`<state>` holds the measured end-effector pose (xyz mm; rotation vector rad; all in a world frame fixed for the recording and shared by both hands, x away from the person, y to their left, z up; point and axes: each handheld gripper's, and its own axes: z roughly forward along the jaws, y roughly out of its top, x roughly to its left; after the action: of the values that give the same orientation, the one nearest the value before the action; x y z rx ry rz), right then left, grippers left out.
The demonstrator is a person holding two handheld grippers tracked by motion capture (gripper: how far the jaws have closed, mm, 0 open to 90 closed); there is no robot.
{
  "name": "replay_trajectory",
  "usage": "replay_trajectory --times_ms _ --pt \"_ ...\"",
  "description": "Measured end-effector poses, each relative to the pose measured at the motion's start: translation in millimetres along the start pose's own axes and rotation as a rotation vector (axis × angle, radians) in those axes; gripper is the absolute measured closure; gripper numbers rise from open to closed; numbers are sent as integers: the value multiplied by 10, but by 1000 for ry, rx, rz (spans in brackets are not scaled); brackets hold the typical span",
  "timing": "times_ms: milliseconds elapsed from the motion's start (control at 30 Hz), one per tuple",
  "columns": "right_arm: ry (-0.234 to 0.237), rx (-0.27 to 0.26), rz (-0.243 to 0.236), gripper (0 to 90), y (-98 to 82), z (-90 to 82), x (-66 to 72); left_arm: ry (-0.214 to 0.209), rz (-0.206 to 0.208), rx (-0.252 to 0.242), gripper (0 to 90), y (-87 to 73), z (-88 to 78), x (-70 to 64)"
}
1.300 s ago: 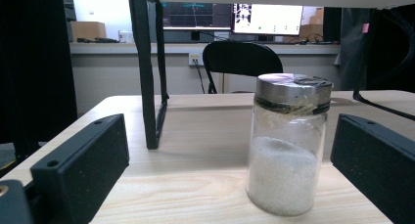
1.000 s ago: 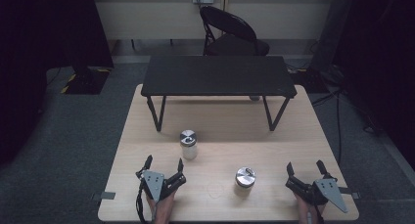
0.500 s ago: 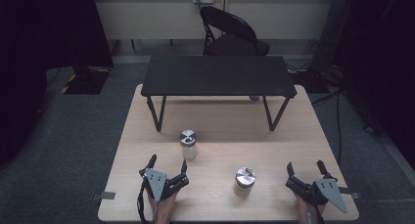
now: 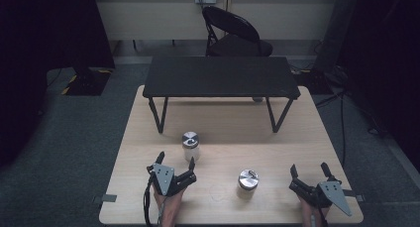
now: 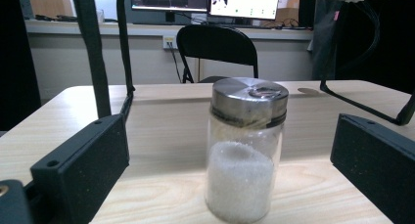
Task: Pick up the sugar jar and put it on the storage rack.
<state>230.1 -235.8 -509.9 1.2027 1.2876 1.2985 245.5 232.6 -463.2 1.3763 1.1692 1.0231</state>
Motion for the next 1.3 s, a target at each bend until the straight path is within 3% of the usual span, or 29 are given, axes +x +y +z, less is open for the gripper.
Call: replay_trajectory --times_ms 133,433,633,800,1000,1167,1300 --pt "1 -1 1 0 -1 -1 -1 26 -3 -4 45 15 45 -65" --pt "-6 -8 5 0 -13 -9 5 -12 12 18 17 56 183 -93" --pt "-9 -11 6 0 -18 -10 9 -7 28 19 15 76 279 -125" --pt "-9 -11 5 0 -18 -14 8 -4 10 5 11 84 347 -126" --pt "-10 -8 4 0 -12 -11 9 -8 16 45 9 152 453 -171" --pt "-7 -9 5 0 -15 -12 4 11 19 46 2 177 546 -226" --pt "-6 -8 6 0 -13 -12 0 5 46 72 12 217 628 -235"
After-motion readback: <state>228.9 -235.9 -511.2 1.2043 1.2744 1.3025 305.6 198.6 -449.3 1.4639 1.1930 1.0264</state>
